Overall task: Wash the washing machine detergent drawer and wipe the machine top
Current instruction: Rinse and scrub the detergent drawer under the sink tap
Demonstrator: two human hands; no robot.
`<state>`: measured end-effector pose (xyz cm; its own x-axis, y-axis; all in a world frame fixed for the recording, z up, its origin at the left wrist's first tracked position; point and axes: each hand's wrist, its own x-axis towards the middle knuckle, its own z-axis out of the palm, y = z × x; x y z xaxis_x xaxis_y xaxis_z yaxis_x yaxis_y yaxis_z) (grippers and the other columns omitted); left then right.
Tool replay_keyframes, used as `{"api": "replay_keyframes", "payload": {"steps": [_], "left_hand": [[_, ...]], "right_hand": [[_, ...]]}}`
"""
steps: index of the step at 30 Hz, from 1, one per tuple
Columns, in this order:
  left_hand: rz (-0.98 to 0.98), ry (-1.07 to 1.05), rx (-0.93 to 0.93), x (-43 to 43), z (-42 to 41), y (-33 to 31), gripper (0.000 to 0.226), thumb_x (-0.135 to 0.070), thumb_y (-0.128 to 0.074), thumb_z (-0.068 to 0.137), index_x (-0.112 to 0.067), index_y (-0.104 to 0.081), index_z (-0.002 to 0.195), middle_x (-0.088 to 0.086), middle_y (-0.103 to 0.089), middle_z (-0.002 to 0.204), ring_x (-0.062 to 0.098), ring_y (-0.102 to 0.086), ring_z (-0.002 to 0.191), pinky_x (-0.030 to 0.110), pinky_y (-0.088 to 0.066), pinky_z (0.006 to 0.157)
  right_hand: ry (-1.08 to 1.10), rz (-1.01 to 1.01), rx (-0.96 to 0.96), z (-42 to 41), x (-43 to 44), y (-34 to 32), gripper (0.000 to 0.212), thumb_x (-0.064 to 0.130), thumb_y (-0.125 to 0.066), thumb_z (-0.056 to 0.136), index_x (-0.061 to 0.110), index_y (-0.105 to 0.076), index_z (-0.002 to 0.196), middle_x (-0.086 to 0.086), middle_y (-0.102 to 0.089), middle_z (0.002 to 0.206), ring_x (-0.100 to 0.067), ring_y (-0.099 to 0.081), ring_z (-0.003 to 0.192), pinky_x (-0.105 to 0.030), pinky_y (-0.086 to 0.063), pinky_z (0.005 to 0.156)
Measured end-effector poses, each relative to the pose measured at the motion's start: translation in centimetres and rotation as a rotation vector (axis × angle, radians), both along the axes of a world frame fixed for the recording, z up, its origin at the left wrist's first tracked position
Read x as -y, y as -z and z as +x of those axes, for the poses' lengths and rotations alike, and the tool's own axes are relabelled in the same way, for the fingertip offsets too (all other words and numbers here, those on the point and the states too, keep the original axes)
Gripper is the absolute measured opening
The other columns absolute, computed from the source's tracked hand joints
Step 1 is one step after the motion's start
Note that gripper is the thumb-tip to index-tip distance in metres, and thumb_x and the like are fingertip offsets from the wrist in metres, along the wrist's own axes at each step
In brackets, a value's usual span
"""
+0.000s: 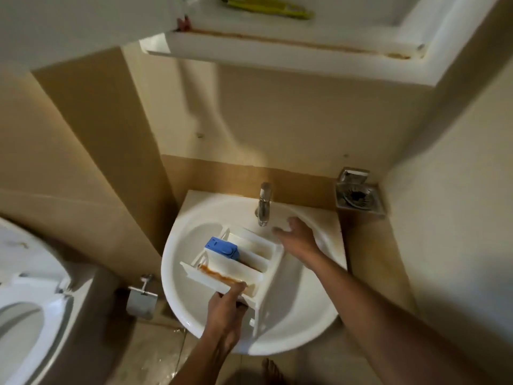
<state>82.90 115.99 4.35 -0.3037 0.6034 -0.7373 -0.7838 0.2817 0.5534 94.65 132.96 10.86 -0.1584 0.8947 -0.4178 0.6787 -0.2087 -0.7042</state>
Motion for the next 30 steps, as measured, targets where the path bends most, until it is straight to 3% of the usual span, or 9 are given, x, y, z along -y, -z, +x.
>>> {"api": "replay_keyframes", "payload": {"steps": [4, 6, 8, 12, 14, 16, 19, 24, 30], "left_hand": [[-0.012, -0.040, -0.002, -0.9, 1.4, 0.6, 0.035, 0.006, -0.068, 0.084, 0.002, -0.061, 0.119, 0.021, -0.074, 0.109, 0.039, -0.069, 0.104, 0.054, -0.055, 0.093], [-0.021, -0.047, 0.000, -1.3, 1.7, 0.9, 0.037, 0.007, -0.066, 0.084, 0.003, -0.059, 0.120, 0.023, -0.071, 0.114, 0.040, -0.068, 0.106, 0.055, -0.054, 0.095], [-0.020, -0.050, 0.007, -1.9, 1.6, 1.3, 0.040, 0.009, -0.064, 0.085, 0.004, -0.056, 0.123, 0.025, -0.068, 0.118, 0.041, -0.066, 0.109, 0.057, -0.052, 0.098], [0.021, -0.040, 0.023, -2.3, 1.0, 2.2, 0.044, 0.012, -0.062, 0.086, 0.005, -0.051, 0.128, 0.026, -0.067, 0.120, 0.041, -0.066, 0.111, 0.061, -0.048, 0.102], [0.039, -0.054, 0.029, -2.5, 0.7, 2.4, 0.045, 0.013, -0.061, 0.086, 0.004, -0.051, 0.128, 0.026, -0.068, 0.120, 0.041, -0.067, 0.110, 0.060, -0.047, 0.103], [0.035, -0.066, 0.044, -2.5, 0.5, 2.5, 0.043, 0.013, -0.059, 0.087, 0.004, -0.051, 0.128, 0.025, -0.069, 0.118, 0.041, -0.067, 0.109, 0.059, -0.049, 0.101], [0.028, -0.052, 0.044, -2.8, 0.2, 2.4, 0.044, 0.012, -0.060, 0.087, 0.003, -0.051, 0.129, 0.025, -0.069, 0.119, 0.041, -0.068, 0.107, 0.056, -0.054, 0.095], [0.020, 0.035, 0.033, -2.6, 0.8, 2.2, 0.045, 0.011, -0.061, 0.086, 0.000, -0.051, 0.129, 0.021, -0.071, 0.118, 0.037, -0.070, 0.106, 0.053, -0.056, 0.094], [0.019, 0.069, 0.100, -2.7, 2.5, 1.2, 0.041, 0.009, -0.062, 0.087, 0.003, -0.053, 0.126, 0.021, -0.073, 0.113, 0.036, -0.072, 0.101, 0.043, -0.062, 0.080]], "right_hand": [[-0.099, 0.190, 0.023, -2.9, -4.1, -2.4, 0.052, 0.049, -0.065, 0.085, 0.013, -0.059, 0.122, -0.006, -0.064, 0.123, -0.025, -0.060, 0.112, -0.031, -0.046, 0.085], [-0.236, 0.245, 0.085, -4.6, -5.9, -3.2, 0.053, 0.051, -0.065, 0.085, 0.013, -0.062, 0.122, -0.007, -0.068, 0.116, -0.024, -0.062, 0.110, -0.033, -0.049, 0.087], [-0.357, 0.267, 0.218, -5.8, -7.4, -3.5, 0.055, 0.049, -0.062, 0.089, 0.008, -0.062, 0.126, -0.011, -0.066, 0.122, -0.027, -0.060, 0.115, -0.033, -0.050, 0.092], [-0.407, 0.355, 0.405, -6.8, -9.4, -3.0, 0.024, 0.020, -0.059, 0.093, 0.003, -0.067, 0.109, -0.014, -0.066, 0.115, -0.032, -0.063, 0.109, -0.026, -0.043, 0.074], [-0.461, 0.349, 0.451, -6.6, -9.9, -3.1, 0.018, 0.008, -0.058, 0.091, 0.002, -0.067, 0.104, -0.016, -0.067, 0.110, -0.032, -0.064, 0.104, -0.029, -0.048, 0.076], [-0.509, 0.355, 0.452, -6.2, -10.7, -2.9, 0.019, 0.006, -0.060, 0.090, 0.004, -0.067, 0.107, -0.015, -0.066, 0.116, -0.031, -0.062, 0.108, -0.028, -0.048, 0.084], [-0.503, 0.357, 0.423, -5.9, -11.0, -2.8, 0.018, 0.010, -0.058, 0.093, 0.005, -0.067, 0.108, -0.013, -0.064, 0.121, -0.029, -0.060, 0.112, -0.024, -0.039, 0.080], [-0.500, 0.397, 0.422, -6.0, -11.0, -2.5, 0.019, 0.008, -0.056, 0.093, 0.004, -0.067, 0.108, -0.015, -0.065, 0.118, -0.031, -0.061, 0.110, -0.029, -0.044, 0.084], [-0.463, 0.382, 0.385, -6.0, -11.1, -2.1, 0.022, 0.008, -0.054, 0.093, 0.007, -0.067, 0.111, -0.013, -0.064, 0.123, -0.029, -0.059, 0.115, -0.027, -0.042, 0.087]]}}
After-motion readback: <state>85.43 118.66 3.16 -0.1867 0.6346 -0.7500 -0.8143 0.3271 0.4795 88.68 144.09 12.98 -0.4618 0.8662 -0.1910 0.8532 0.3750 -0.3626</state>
